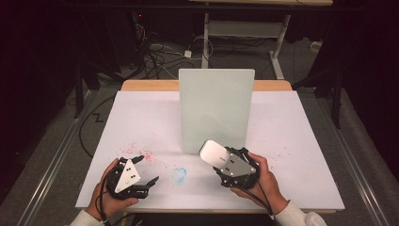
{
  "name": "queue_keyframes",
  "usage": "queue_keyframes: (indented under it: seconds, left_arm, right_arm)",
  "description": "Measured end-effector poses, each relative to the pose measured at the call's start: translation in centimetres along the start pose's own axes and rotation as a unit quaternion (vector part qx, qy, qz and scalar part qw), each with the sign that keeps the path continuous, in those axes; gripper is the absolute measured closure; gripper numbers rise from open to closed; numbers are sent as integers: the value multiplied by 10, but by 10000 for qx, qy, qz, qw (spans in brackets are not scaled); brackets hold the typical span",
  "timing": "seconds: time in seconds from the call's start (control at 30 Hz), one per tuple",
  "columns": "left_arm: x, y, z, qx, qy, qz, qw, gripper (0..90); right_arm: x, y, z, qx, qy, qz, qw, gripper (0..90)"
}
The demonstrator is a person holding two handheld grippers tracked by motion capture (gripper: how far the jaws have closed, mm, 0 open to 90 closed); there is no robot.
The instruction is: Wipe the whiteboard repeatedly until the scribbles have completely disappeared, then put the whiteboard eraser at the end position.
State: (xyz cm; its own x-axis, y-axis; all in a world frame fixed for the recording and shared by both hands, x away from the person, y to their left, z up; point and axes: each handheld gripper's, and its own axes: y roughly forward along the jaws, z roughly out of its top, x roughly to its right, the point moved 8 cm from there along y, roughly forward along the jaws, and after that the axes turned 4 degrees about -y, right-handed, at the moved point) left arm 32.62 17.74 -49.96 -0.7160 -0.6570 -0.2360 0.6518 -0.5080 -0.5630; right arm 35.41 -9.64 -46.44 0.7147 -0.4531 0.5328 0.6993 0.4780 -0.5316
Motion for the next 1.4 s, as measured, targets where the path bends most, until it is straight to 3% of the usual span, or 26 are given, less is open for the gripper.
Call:
queue_keyframes:
  seconds: [0.27,0.43,0.67,0.8,0.87,0.97,1.03,1.1,1.3,1.4]
  left_arm:
    - [1,0,0,-37,33,16,10000,179]
    - [1,1,0,-64,56,18,10000,179]
    - [0,2,-2,-113,43,26,9999,179]
    - [1,4,-1,-128,61,4,9999,179]
    - [2,5,-2,-158,87,1,9998,179]
    - [3,5,-1,-158,87,7,9998,179]
    - [3,5,-1,-164,87,7,9998,179]
    - [3,5,-2,-171,89,-1,9998,179]
    - [4,5,-2,-191,100,-23,9998,179]
    - [4,5,-2,-191,106,-14,9998,179]
  right_arm:
    - [-10,-3,-9,-256,-237,605,9976,312]
    - [-9,4,-17,-421,-166,961,9943,312]
    - [-17,6,-21,-663,-486,1553,9844,312]
    - [-23,8,-20,-770,-730,1993,9742,312]
    - [-25,10,-20,-842,-944,2208,9671,312]
    - [-27,15,-21,-1005,-1191,2441,9571,311]
    - [-26,19,-21,-1112,-1309,2485,9533,311]
    - [-25,23,-20,-1178,-1346,2425,9535,311]
    - [-28,32,-19,-1259,-1356,2669,9458,310]
    - [-31,36,-20,-1252,-1348,2710,9448,307]
